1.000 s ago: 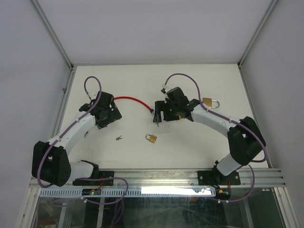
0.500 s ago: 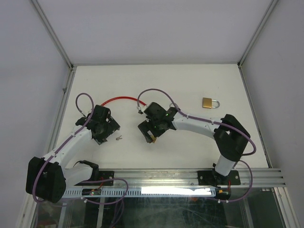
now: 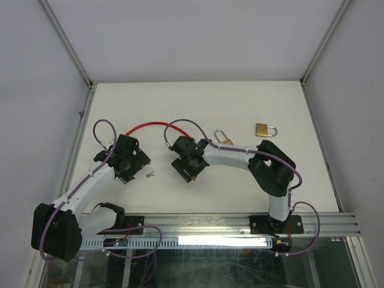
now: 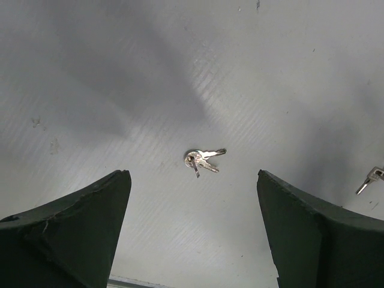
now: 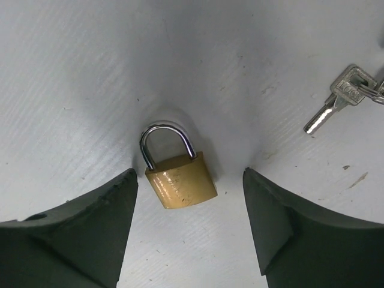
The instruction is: Unlock with the key
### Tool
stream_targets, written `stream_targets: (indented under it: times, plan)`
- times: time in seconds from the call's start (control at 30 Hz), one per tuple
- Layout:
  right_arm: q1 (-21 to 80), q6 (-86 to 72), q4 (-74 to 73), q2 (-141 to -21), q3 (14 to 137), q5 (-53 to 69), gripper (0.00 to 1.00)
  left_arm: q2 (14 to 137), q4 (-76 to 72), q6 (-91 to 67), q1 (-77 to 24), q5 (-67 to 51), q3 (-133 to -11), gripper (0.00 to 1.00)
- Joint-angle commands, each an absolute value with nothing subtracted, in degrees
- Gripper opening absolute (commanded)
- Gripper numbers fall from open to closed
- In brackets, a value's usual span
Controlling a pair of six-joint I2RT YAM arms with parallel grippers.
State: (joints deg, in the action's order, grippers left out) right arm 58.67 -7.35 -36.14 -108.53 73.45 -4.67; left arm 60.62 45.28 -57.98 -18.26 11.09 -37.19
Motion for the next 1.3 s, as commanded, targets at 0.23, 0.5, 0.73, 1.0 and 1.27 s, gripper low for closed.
stream_targets:
  times: [0.23, 0.5, 0.73, 1.0, 1.27]
  plan:
    - [57.08, -26.2, -37.1, -111.18, 79.13, -13.87, 0.47, 60.51, 42.82, -53.54, -17.67, 9.79, -38.44, 0.87]
    - [52.79, -35.05, -34.79, -111.86, 80.49, -17.29, 0.39, 65.41, 39.35, -49.1, -17.67, 3.41, -38.83, 0.84]
    - [52.52, -33.65, -34.31, -114.05, 85.28, -16.08, 0.45, 69.9, 37.62, -46.73, -17.8, 0.08, -39.26, 0.75]
    - [52.55, -29.77, -29.24, -107.73, 81.49, -12.33, 0.63, 73.56, 37.62, -44.51, -17.77, -0.25, -40.3, 0.49]
    - [52.56, -28.01, -26.84, -101.88, 75.85, -11.42, 0.66, 77.83, 37.64, -43.35, -17.76, 0.34, -41.51, 0.27]
